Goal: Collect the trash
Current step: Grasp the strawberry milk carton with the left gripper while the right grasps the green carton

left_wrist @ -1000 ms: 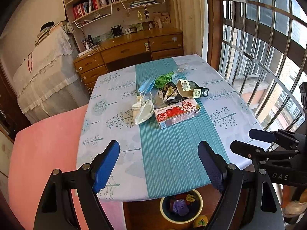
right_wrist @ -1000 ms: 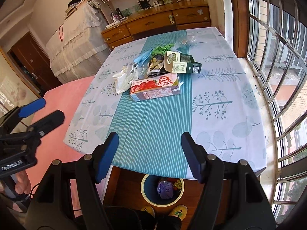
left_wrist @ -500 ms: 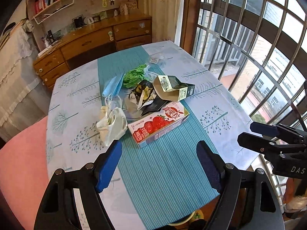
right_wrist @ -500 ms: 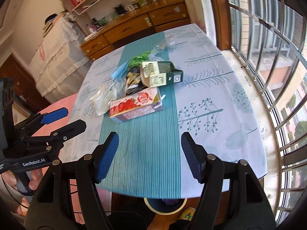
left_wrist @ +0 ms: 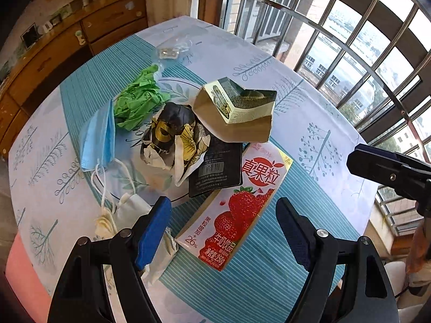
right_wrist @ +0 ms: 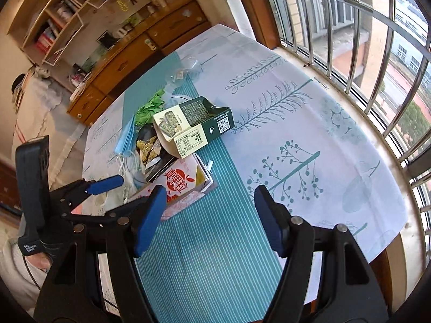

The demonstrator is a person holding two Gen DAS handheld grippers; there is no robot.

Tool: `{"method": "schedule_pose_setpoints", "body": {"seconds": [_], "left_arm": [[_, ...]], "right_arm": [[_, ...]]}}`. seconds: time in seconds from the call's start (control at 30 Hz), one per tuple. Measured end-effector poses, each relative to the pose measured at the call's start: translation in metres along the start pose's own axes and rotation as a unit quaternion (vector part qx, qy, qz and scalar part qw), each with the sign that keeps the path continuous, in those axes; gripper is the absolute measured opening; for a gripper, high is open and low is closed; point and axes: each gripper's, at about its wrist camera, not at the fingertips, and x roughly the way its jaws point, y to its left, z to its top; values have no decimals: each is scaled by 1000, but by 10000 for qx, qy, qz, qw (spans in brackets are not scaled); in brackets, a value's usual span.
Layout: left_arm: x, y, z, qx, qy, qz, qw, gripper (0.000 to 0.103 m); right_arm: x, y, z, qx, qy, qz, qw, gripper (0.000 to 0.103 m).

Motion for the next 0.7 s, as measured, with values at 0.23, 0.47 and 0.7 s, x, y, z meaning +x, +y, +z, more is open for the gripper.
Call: {"method": "schedule_pose_setpoints", "body": {"seconds": [0.23, 0.47, 0.7], "left_arm": [[27, -4, -2, 403, 370, -180, 9983, 73], [43, -24, -11, 598, 458, 30, 9972, 65], [46, -39, -17, 576, 385, 286, 9972, 59]], "right_arm": [[28, 4, 13, 375, 31, 49, 9993, 65], [48, 9, 25, 520, 52, 49, 9986, 65], [68, 6, 31, 719, 286, 246, 9967, 65]]}}
